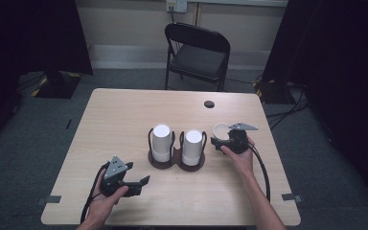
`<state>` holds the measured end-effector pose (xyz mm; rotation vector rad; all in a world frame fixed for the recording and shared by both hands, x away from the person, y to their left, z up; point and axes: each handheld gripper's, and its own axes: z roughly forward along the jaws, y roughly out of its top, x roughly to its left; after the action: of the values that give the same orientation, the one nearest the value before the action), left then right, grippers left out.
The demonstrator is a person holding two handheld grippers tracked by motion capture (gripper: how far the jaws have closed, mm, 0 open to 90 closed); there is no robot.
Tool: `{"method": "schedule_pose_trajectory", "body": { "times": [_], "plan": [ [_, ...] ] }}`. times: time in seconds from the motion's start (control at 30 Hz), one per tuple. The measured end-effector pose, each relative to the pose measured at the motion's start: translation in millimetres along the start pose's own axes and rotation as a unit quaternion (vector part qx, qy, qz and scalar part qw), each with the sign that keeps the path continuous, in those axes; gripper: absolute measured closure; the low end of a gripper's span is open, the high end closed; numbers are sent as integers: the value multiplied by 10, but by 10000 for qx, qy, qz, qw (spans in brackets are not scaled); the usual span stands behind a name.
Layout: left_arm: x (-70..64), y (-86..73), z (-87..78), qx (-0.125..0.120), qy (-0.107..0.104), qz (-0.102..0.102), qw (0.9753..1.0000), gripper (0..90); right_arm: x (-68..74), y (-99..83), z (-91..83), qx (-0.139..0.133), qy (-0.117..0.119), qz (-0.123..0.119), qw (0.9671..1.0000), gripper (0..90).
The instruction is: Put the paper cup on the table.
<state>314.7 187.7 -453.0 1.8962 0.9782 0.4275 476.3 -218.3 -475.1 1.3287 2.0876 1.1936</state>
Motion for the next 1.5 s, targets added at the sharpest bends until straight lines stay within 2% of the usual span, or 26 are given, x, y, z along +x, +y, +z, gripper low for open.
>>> {"method": "schedule_pose_trajectory", "body": {
  "times": [0.2, 0.4, 0.6, 0.8, 1.0, 1.1, 1.2, 1.33, 1.43, 1.5],
  "plan": [
    [7, 5, -12, -64, 9, 3, 10000, 187, -39, -69, -34, 45, 63, 158, 9998, 155],
    [11, 7, -13, -61, 19, -3, 10000, 187, -30, -74, -114, 72, 14, 56, 10000, 155],
    [15, 1, -14, -54, 67, -24, 10000, 187, -49, -108, -183, 140, 50, 126, 9998, 155],
    [22, 3, -11, -39, 93, -53, 9999, 187, -42, -98, -330, 1, 76, 174, 9998, 155],
    [29, 3, -14, -33, 98, -72, 9999, 187, -53, -149, -461, 31, 51, 191, 9998, 154],
    [36, 0, -12, -4, 136, -43, 9999, 187, -45, -128, -544, -45, -18, 185, 9998, 154],
    [36, -6, -8, -12, 143, -61, 9999, 187, -32, -117, -632, -132, 39, 265, 9996, 154],
    [36, -8, -4, -10, 167, -78, 9998, 184, 29, -114, -751, -216, 53, 166, 9996, 159],
    [33, -11, -10, -55, 100, -54, 9999, 180, 76, -126, -810, -127, 97, 97, 9998, 173],
    [25, -6, -20, -38, 173, -13, 9998, 160, 109, -149, -866, -171, 126, 101, 9997, 173]
  ]
}}
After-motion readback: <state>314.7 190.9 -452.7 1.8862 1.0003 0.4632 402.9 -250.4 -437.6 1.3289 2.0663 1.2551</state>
